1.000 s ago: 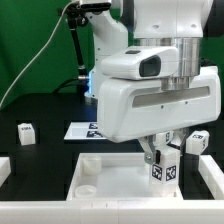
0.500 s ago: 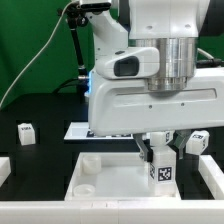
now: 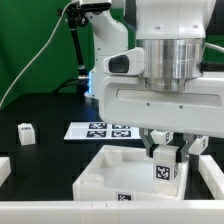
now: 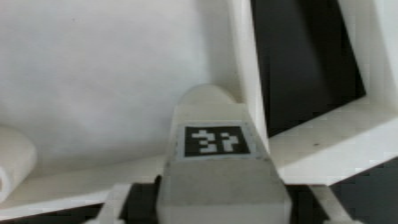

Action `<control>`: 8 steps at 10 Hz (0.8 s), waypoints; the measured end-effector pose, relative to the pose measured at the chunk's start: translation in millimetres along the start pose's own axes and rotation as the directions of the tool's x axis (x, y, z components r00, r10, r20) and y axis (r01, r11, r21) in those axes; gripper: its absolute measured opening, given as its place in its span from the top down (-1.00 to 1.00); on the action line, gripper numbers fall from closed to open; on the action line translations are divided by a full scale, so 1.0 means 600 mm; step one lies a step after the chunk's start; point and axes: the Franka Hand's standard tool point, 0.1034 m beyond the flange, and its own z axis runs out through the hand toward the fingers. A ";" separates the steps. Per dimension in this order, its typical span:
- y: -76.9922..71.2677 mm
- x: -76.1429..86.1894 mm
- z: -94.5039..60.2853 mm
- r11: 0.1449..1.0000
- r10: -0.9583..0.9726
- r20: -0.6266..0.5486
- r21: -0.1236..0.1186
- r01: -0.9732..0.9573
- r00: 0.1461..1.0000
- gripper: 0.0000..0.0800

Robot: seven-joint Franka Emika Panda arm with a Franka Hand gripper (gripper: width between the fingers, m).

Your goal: Assemble one leg

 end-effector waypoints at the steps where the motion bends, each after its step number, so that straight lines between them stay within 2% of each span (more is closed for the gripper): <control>1: -0.001 -0.002 0.000 0.998 0.057 0.002 -0.001 -0.057 0.998 0.29; 2: -0.001 -0.002 0.000 0.996 0.087 0.004 0.000 -0.087 0.996 0.29; 3: -0.002 -0.003 0.001 0.995 0.100 0.004 0.000 -0.100 0.995 0.07; 4: -0.002 -0.003 0.001 0.996 0.095 0.004 0.000 -0.095 0.996 -0.30; 5: -0.003 -0.002 -0.001 0.996 0.085 0.003 0.002 -0.085 0.996 -0.30; 6: -0.009 0.001 -0.016 0.999 0.042 -0.004 0.011 -0.042 0.999 -0.55; 8: -0.021 0.003 -0.048 0.999 -0.040 -0.013 0.026 0.040 0.999 -0.62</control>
Offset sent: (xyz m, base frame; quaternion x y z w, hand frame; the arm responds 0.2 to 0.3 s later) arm 0.0000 0.0000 0.0000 0.0000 0.0000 0.0000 1.0000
